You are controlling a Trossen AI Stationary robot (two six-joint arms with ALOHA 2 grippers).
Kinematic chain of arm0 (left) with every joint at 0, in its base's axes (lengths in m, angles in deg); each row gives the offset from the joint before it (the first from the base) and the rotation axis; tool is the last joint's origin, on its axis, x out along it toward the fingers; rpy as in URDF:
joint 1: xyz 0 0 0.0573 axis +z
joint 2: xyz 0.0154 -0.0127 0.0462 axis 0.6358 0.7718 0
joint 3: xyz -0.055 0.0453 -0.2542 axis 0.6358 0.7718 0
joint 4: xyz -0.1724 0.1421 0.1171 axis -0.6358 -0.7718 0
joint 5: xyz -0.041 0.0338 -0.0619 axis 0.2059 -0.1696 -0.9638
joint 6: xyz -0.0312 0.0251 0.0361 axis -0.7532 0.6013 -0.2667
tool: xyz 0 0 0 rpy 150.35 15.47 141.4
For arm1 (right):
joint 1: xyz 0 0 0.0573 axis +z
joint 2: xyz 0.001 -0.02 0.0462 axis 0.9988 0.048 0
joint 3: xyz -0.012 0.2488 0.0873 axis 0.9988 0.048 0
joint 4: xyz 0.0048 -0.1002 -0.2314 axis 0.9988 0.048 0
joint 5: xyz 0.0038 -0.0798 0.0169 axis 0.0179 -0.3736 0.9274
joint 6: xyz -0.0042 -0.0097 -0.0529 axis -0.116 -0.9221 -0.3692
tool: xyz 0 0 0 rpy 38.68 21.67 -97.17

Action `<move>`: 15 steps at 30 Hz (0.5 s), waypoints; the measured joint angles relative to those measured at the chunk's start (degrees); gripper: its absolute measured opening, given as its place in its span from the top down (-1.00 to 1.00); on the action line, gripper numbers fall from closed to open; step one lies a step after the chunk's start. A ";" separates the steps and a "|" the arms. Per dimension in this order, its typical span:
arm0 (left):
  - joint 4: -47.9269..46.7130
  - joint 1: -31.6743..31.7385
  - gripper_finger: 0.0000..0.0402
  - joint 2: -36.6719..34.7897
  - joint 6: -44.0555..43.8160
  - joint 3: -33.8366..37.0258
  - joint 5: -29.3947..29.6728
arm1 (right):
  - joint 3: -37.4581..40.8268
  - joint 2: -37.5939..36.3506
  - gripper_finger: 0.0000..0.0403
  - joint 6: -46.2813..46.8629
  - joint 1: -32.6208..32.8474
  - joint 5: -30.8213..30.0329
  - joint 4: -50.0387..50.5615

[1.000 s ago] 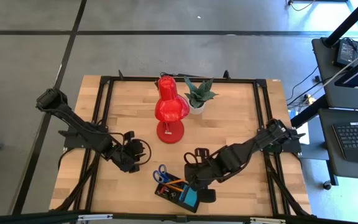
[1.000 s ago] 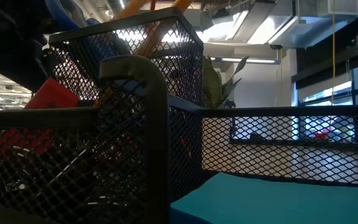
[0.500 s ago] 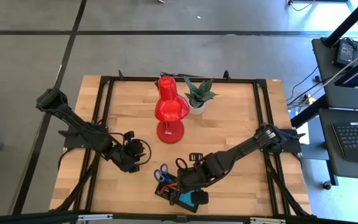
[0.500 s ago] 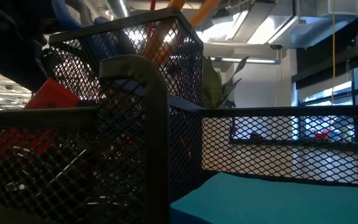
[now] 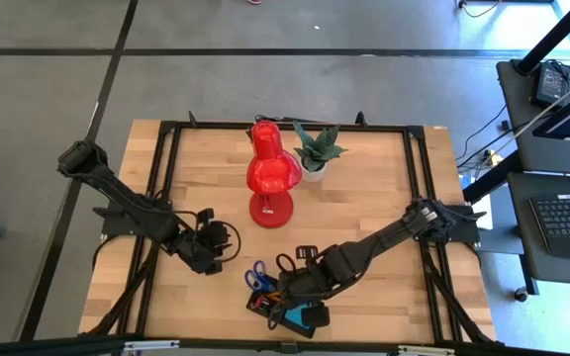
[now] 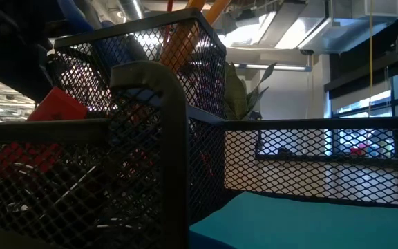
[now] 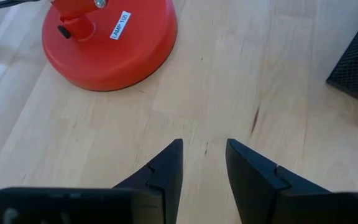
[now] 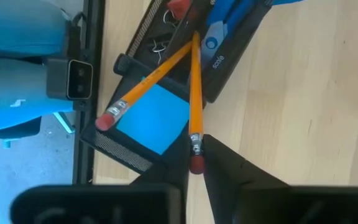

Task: Pick and place office supplies into organizer
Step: Put the orange pencil into the black desk organizer

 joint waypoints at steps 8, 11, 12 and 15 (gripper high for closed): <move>0.00 -0.02 0.42 0.00 -0.01 0.00 0.11 | 0.00 0.05 0.78 -1.05 0.00 -0.02 0.00; 0.00 -0.01 0.43 0.00 -0.01 0.00 0.11 | 0.00 0.05 0.67 -1.46 0.02 0.08 0.11; 0.00 -0.02 0.43 0.00 -0.02 0.00 0.11 | 0.00 0.05 0.63 -1.73 0.02 0.08 0.25; 0.00 -0.02 0.44 0.00 0.00 0.00 0.11 | 0.00 0.05 0.55 -2.45 0.02 0.08 0.33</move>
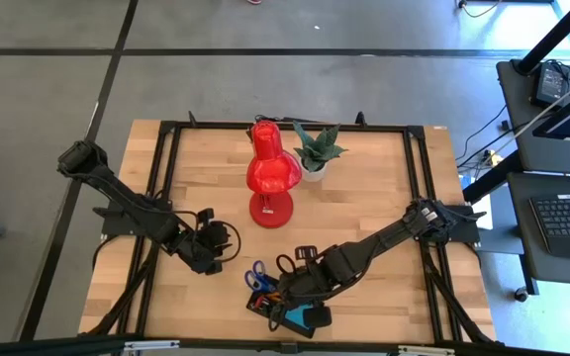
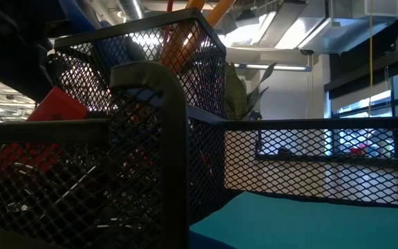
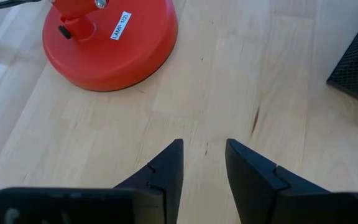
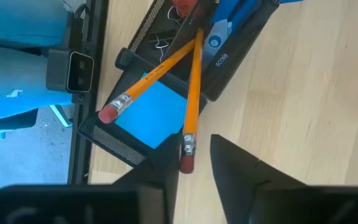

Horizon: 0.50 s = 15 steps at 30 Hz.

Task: Pick and place office supplies into organizer
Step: Put the orange pencil into the black desk organizer

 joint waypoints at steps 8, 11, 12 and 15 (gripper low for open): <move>0.00 0.01 0.43 0.00 0.00 0.00 0.00 | 0.00 -0.10 0.28 -2.17 -0.02 -0.02 1.36; 0.00 0.02 0.43 0.00 0.00 0.00 0.00 | 0.00 -0.79 0.23 -4.13 -0.01 -0.06 2.94; 0.00 0.02 0.42 0.00 0.00 0.00 0.00 | 0.00 -1.34 0.23 -4.38 0.02 -0.11 3.15; 0.00 0.01 0.43 0.00 0.00 0.00 0.00 | -0.03 -3.48 0.22 -4.46 0.02 -0.69 3.34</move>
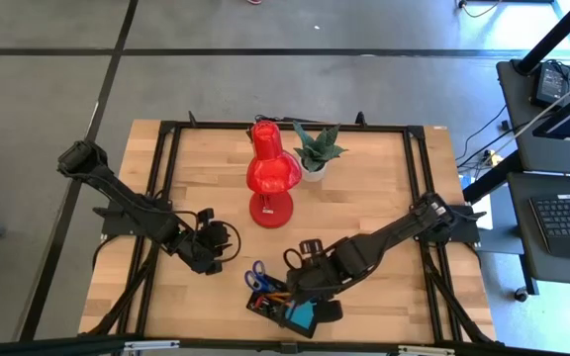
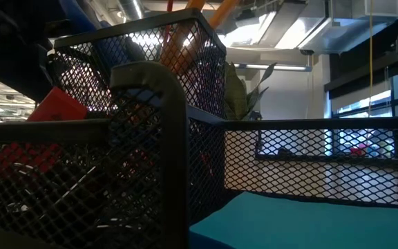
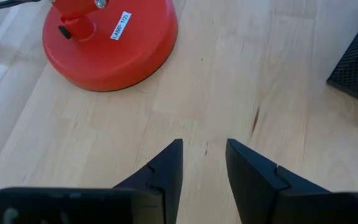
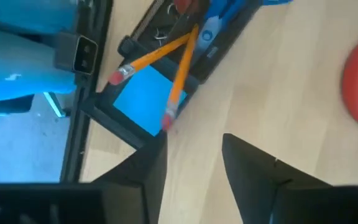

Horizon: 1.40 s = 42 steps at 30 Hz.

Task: Pick and place office supplies into organizer
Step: Put the orange pencil into the black desk organizer, then adjust the black desk organizer

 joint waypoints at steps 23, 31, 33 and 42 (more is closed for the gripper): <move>0.42 -0.01 0.42 0.00 1.44 0.00 -0.46 | 34.64 -27.81 0.23 -5.74 -1.17 -6.39 -35.65; 0.40 -0.01 0.42 0.00 1.49 0.00 -0.39 | 55.17 -29.94 0.23 5.43 3.26 9.15 -71.50; 0.40 -0.01 0.42 0.00 1.48 0.00 -0.37 | 56.69 -28.48 0.23 9.15 4.22 4.62 -70.94; 0.42 -0.01 0.42 0.00 1.47 0.00 -0.33 | 55.13 -20.41 0.23 14.18 8.17 1.18 -70.40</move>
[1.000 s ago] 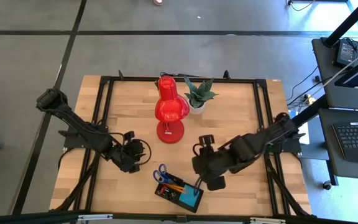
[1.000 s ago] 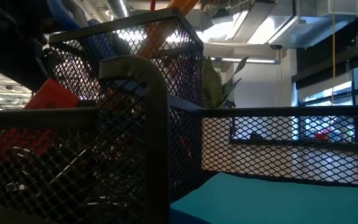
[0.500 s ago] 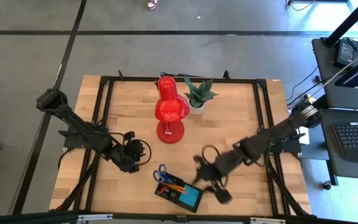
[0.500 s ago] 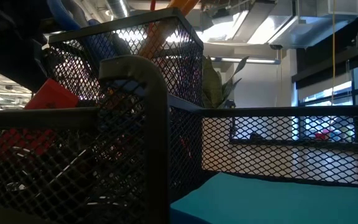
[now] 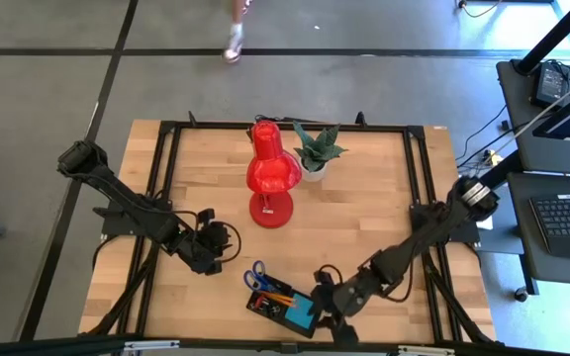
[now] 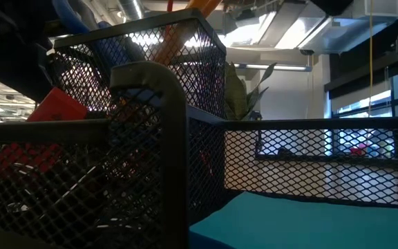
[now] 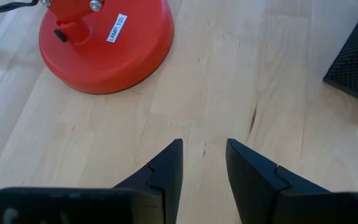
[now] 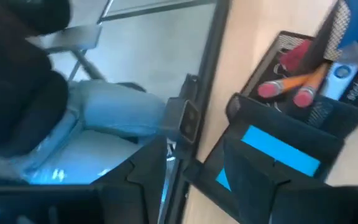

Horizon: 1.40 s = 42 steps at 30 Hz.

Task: Pick and place office supplies into organizer
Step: Adjust the black desk organizer

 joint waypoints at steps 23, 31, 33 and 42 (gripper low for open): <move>-0.20 0.02 0.44 0.00 -0.02 0.00 0.46 | -0.07 5.87 0.22 11.92 -0.72 -3.56 8.42; -0.22 0.02 0.45 0.00 -0.02 0.00 0.50 | -0.09 6.44 0.22 14.42 -1.51 -2.63 11.34; -0.24 0.02 0.44 0.00 0.00 0.00 0.50 | -0.09 6.52 0.22 14.44 -1.63 -2.63 11.36; -0.26 0.00 0.45 0.00 0.00 0.00 0.52 | -0.11 6.62 0.22 14.42 -1.78 -2.58 11.94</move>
